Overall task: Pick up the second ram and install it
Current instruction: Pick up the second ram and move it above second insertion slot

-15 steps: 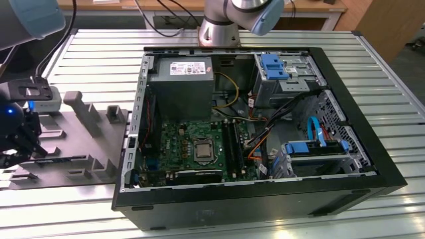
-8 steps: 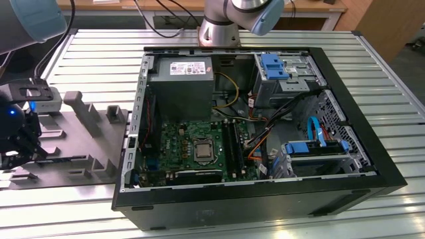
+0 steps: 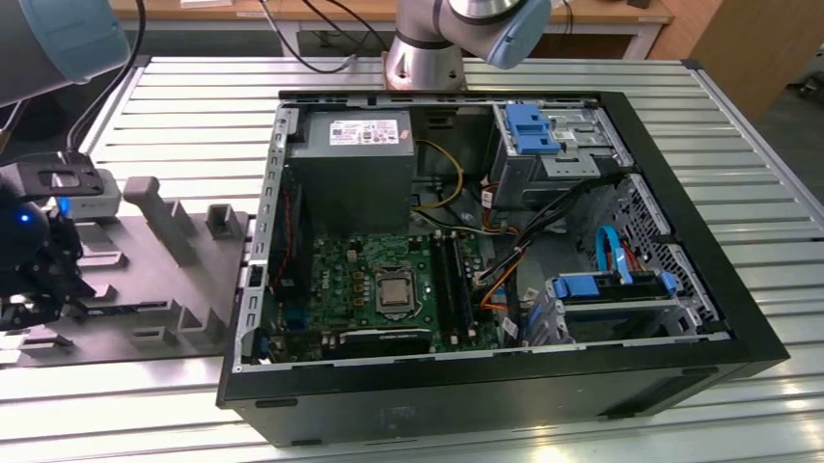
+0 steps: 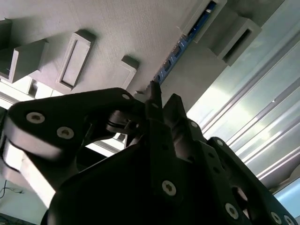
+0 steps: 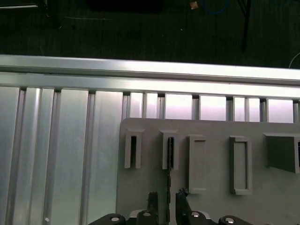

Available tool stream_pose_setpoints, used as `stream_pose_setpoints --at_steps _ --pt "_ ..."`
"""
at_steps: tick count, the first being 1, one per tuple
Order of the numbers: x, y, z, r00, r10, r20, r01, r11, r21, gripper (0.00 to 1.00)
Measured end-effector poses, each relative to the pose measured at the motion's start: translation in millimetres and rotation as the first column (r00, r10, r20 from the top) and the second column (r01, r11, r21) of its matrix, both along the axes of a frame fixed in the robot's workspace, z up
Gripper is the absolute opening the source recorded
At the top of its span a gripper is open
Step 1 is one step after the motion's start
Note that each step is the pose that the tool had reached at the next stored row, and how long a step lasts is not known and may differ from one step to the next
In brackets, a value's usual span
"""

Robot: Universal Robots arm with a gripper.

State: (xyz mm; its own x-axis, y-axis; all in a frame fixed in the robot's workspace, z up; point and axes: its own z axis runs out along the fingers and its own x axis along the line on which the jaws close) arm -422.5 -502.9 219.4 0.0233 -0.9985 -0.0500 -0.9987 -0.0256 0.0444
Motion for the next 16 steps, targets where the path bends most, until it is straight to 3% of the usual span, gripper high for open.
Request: stream_pose_setpoints --at_steps 5,16 --pt "0.0 0.0 -0.3 1.0 0.0 -0.0001 0.0 1.0 -0.0006 0.42" --pt "0.1 2.7 -18.8 1.0 0.0 -0.0001 0.0 1.0 -0.0005 0.42"
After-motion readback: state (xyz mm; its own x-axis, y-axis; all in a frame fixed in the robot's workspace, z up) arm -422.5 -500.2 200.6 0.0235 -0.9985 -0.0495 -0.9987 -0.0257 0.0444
